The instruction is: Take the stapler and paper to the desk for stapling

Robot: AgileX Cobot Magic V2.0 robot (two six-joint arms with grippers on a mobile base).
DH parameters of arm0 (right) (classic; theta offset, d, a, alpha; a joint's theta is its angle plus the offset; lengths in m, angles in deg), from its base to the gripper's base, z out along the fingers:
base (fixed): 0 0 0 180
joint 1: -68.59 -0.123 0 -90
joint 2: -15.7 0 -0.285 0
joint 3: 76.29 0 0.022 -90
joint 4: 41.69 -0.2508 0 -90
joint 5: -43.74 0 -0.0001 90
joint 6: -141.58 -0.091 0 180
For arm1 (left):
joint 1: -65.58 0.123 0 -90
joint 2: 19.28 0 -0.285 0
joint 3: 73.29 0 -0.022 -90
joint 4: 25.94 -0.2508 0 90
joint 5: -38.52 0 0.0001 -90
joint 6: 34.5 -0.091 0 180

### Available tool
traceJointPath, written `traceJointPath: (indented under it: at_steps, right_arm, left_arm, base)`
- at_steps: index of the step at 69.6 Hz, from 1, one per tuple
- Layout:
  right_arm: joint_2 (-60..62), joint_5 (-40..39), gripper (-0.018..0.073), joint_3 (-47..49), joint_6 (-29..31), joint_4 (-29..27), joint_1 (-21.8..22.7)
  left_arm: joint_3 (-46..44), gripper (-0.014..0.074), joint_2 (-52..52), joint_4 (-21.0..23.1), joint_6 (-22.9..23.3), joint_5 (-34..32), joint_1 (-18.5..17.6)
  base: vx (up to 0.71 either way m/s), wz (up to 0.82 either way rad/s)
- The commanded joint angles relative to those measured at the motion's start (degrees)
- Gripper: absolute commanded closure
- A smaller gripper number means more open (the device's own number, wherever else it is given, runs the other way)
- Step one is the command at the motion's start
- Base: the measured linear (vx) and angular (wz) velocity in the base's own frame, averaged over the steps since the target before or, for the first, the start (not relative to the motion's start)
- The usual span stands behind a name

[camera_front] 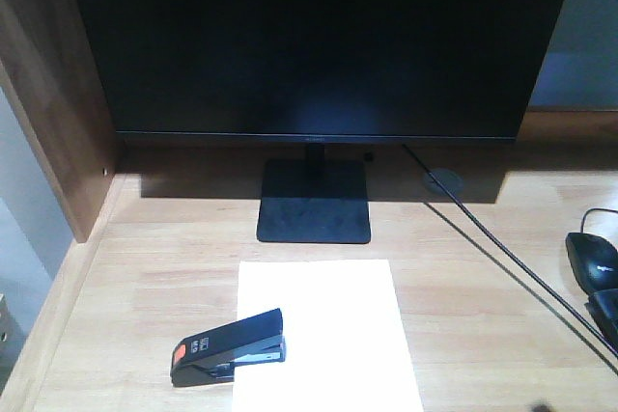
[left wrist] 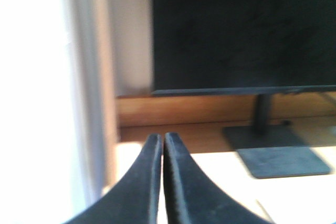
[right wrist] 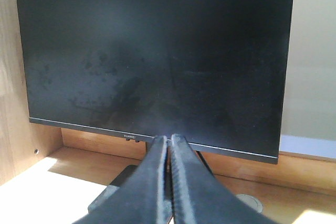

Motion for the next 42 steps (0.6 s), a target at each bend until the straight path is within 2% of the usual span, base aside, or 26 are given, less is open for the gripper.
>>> traceJointPath:
  at_steps: [1, 13, 42]
  right_arm:
    - [-0.5, 1.4, 0.0566, 1.7, 0.1, 1.3, 0.2]
    - [-0.5, 1.4, 0.0566, 1.7, 0.1, 1.3, 0.2]
    - [-0.5, 1.4, 0.0566, 1.7, 0.1, 1.3, 0.2]
  left_arm:
    - [1.7, 0.0603, -1.3, 0.9, 0.6, -6.6, 0.9]
    - [7.5, 0.0603, -1.3, 1.9, 0.6, -14.0, 1.1]
    - [7.3, 0.0603, -1.3, 2.0, 0.4, -12.7, 1.1]
  base:
    - [0.00, 0.00]
    - [0.00, 0.00]
    - [0.00, 0.00]
